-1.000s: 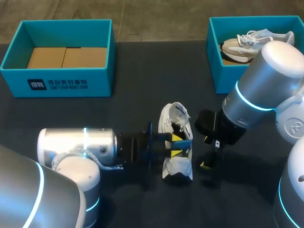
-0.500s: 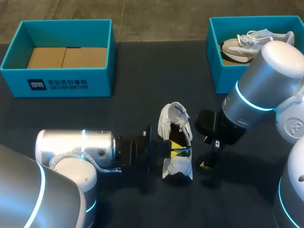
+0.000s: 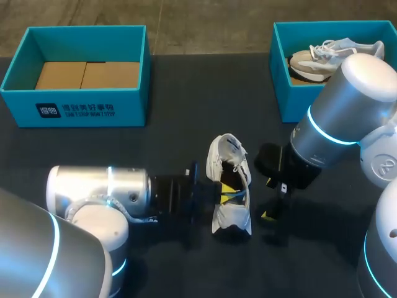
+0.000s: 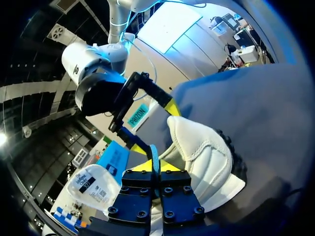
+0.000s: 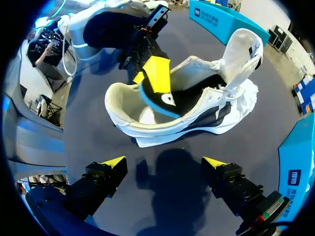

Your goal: Take the shoe out of the shoebox, open the shoe tongue, remove and reinsert the insole, then place the shoe into the shoebox

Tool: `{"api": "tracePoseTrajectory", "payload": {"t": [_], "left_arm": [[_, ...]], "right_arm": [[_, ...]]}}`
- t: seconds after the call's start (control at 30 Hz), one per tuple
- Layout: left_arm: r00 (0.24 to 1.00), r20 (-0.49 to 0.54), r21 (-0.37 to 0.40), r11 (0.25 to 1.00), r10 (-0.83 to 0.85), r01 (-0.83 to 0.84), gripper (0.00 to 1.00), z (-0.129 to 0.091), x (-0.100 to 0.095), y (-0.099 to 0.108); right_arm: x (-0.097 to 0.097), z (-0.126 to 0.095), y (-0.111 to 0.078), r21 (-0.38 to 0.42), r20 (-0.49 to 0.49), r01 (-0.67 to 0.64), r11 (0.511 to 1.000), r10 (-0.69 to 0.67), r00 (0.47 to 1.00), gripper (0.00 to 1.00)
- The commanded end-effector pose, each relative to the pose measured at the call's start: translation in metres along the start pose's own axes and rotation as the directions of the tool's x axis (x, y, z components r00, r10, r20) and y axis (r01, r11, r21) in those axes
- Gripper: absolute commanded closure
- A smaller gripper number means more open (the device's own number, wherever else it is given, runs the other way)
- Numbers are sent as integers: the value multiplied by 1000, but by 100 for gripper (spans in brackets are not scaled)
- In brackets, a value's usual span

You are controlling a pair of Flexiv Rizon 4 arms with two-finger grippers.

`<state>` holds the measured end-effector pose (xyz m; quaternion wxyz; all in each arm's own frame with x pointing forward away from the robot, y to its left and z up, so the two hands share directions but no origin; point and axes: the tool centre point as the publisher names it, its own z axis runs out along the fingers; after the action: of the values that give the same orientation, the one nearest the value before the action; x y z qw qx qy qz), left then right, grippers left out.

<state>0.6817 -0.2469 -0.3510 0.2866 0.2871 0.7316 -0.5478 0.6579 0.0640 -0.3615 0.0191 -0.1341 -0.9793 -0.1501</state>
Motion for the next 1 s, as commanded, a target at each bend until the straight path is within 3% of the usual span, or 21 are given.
{"api": "tracePoseTrajectory", "payload": {"t": [0.03, 0.33, 0.43, 0.47, 0.67, 0.9, 1.0], "left_arm": [[1000, -5, -13, 1000, 2, -2, 100, 7, -1, 8], [1000, 2, -4, 1000, 0, 0, 100, 4, -3, 7], [1000, 6, 13, 1000, 3, -3, 67, 1, -4, 2], [1000, 8, 20, 1000, 6, -6, 63, -1, -5, -1], [1000, 12, 57, 998, 26, -27, 66, -7, -5, -16], [1000, 1, 70, 997, 27, -27, 69, -7, -4, -19], [1000, -2, 76, 997, 24, -23, 78, -7, -4, -18]], "right_arm": [[1, 1, 0, 1, 2, -1, 1000, 1, 1000, 0], [1, 1, 0, 1, 2, -1, 1000, 1, 1000, 0], [1, 1, 0, 1, 2, -1, 1000, 1, 1000, 0], [1, 1, 0, 1, 2, -1, 1000, 1, 1000, 0], [1, 1, 0, 1, 2, -1, 1000, 1, 1000, 0], [1, 1, 0, 1, 2, -1, 1000, 1, 1000, 0], [1, 1, 0, 1, 2, -1, 1000, 1, 1000, 0]]}}
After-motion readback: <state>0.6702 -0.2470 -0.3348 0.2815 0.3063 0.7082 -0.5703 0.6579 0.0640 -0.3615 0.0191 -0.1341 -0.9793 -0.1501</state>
